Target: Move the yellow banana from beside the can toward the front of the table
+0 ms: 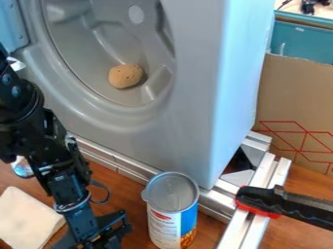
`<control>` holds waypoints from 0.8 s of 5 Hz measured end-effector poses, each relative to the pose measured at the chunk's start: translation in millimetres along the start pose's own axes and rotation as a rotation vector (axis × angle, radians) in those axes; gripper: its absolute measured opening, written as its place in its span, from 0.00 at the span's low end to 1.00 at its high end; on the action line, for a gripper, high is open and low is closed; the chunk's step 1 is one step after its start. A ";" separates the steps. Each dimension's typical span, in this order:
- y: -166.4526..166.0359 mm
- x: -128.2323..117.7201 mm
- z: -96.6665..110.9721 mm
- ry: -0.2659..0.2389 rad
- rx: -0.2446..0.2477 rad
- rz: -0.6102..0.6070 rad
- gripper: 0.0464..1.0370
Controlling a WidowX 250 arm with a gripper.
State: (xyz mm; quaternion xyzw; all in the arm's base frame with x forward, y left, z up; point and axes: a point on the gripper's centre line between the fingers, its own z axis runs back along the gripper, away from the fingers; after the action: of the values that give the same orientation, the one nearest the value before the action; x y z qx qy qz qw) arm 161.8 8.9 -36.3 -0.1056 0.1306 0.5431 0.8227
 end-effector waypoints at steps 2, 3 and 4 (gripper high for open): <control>-0.5 0.1 1.3 -0.014 -0.019 -0.013 0.77; 5.7 -5.5 0.6 -0.006 -0.013 -0.019 0.93; 5.4 -8.1 13.3 -0.040 -0.035 -0.038 0.96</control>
State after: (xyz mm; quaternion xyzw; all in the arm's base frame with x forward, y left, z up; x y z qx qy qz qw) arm 155.1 8.2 -21.3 -0.1117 0.1027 0.5317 0.8332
